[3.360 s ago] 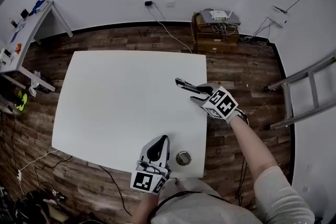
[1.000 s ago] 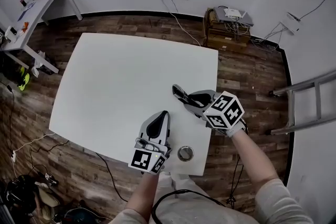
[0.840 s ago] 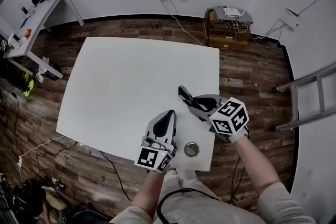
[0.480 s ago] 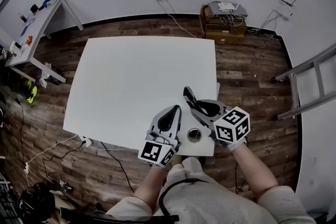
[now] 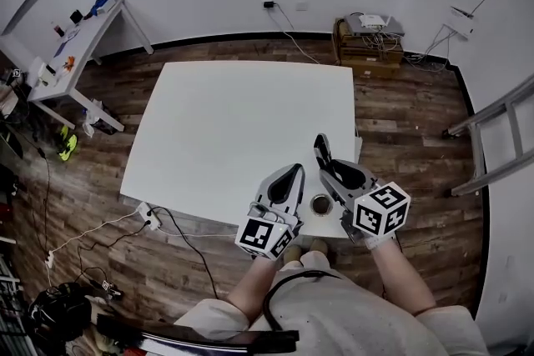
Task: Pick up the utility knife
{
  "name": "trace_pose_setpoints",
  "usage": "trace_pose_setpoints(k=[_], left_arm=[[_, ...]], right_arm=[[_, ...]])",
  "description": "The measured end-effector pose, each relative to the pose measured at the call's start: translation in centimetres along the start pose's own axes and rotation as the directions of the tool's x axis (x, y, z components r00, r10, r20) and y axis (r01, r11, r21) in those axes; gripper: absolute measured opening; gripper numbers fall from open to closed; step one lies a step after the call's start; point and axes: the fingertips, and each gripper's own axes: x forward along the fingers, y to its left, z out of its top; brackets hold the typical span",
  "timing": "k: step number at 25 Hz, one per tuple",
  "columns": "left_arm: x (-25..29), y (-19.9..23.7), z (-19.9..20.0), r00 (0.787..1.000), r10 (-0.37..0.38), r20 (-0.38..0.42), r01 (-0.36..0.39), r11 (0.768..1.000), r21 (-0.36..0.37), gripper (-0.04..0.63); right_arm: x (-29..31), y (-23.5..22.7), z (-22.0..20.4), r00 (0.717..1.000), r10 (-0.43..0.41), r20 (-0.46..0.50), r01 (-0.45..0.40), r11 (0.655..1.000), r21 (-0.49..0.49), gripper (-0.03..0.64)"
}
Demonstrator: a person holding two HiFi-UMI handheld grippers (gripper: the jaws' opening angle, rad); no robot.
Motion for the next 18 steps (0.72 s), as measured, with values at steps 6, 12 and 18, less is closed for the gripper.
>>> trace_pose_setpoints(k=[6, 12, 18], left_arm=[[0.0, 0.3, 0.6, 1.000, 0.022, 0.015, -0.021, 1.000, -0.019, 0.006], [-0.3, 0.9, 1.3, 0.999, 0.041, 0.030, -0.041, 0.999, -0.016, 0.006], [-0.5, 1.3, 1.3, 0.999, 0.042, 0.035, -0.041, 0.999, -0.019, 0.006]], right_arm=[[0.0, 0.5, 1.1, 0.999, -0.018, 0.037, 0.017, 1.000, 0.004, 0.132], [0.1, 0.8, 1.3, 0.999, -0.012, 0.039, 0.012, 1.000, -0.010, 0.132], [0.4, 1.0, 2.4, 0.998, -0.024, 0.066, 0.026, 0.999, -0.030, 0.132]])
